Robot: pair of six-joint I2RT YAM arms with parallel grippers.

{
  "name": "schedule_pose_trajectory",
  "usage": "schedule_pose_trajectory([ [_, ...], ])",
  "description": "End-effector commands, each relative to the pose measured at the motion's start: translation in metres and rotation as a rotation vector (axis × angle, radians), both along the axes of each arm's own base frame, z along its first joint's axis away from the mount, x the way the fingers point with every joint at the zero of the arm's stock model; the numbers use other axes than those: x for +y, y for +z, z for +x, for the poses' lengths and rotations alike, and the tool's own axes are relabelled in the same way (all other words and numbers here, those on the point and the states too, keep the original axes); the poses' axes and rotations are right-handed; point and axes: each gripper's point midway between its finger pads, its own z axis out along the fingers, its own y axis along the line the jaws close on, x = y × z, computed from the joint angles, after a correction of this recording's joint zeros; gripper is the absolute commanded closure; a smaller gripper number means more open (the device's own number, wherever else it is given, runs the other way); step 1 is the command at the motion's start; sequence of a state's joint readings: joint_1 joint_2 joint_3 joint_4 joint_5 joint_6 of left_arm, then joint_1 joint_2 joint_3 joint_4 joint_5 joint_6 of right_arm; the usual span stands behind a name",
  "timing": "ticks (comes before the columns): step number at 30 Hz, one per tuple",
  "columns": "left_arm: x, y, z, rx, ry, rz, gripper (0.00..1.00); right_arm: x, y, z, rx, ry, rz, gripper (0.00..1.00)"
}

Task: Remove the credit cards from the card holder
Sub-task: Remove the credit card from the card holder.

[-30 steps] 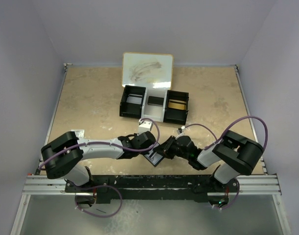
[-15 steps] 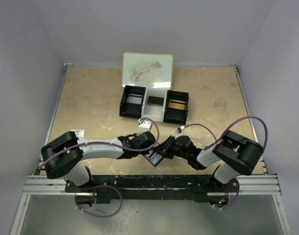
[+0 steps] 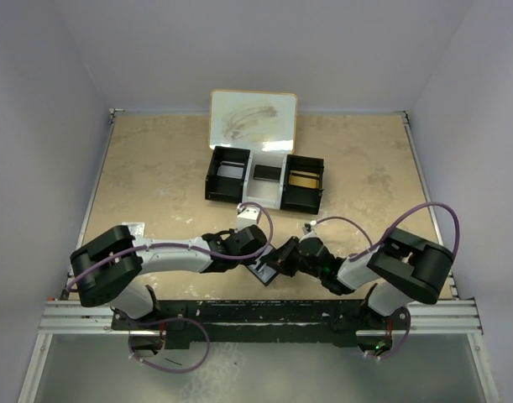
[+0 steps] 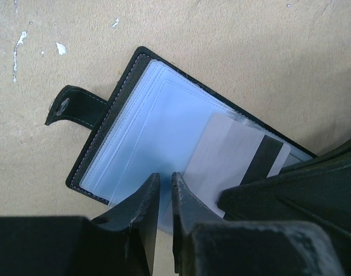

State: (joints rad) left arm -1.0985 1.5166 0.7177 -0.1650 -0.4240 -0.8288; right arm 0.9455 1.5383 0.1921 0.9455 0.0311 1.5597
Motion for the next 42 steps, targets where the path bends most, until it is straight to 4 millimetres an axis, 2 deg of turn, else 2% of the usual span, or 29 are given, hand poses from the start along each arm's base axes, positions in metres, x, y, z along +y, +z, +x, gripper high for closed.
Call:
schedule_pose_trajectory([
  [1,0.002,0.003,-0.002,0.000,0.015,-0.014,0.89,-0.006,-0.002,0.004,0.008,-0.080,-0.001,0.88],
  [5,0.004,0.002,-0.002,-0.001,0.019,-0.012,0.89,-0.012,0.005,0.005,-0.013,-0.095,-0.017,1.00],
  [11,0.007,0.007,0.001,-0.022,0.038,-0.012,0.89,-0.036,0.013,0.002,-0.044,-0.134,-0.081,1.00],
  [17,0.007,0.022,0.007,-0.063,0.061,-0.048,0.88,-0.057,0.025,-0.005,-0.070,-0.151,-0.108,1.00],
  [21,0.009,0.038,0.011,-0.098,0.080,-0.083,0.81,-0.061,0.037,-0.007,-0.123,-0.127,-0.112,1.00],
  [25,0.017,0.056,0.014,-0.140,0.107,-0.092,0.71,-0.065,0.065,0.006,-0.278,-0.143,-0.104,1.00],
  [30,0.042,0.083,0.021,-0.204,0.156,-0.031,0.51,-0.067,0.099,0.018,-0.489,-0.130,-0.121,1.00],
  [34,0.062,0.103,0.029,-0.215,0.193,-0.015,0.40,-0.065,0.116,0.021,-0.622,-0.086,-0.154,1.00],
  [38,0.095,0.124,0.045,-0.209,0.290,-0.004,0.36,-0.059,0.130,0.021,-0.698,-0.046,-0.159,1.00],
  [42,0.129,0.156,0.058,-0.252,0.358,0.059,0.32,-0.051,0.138,0.020,-0.740,0.003,-0.170,1.00],
])
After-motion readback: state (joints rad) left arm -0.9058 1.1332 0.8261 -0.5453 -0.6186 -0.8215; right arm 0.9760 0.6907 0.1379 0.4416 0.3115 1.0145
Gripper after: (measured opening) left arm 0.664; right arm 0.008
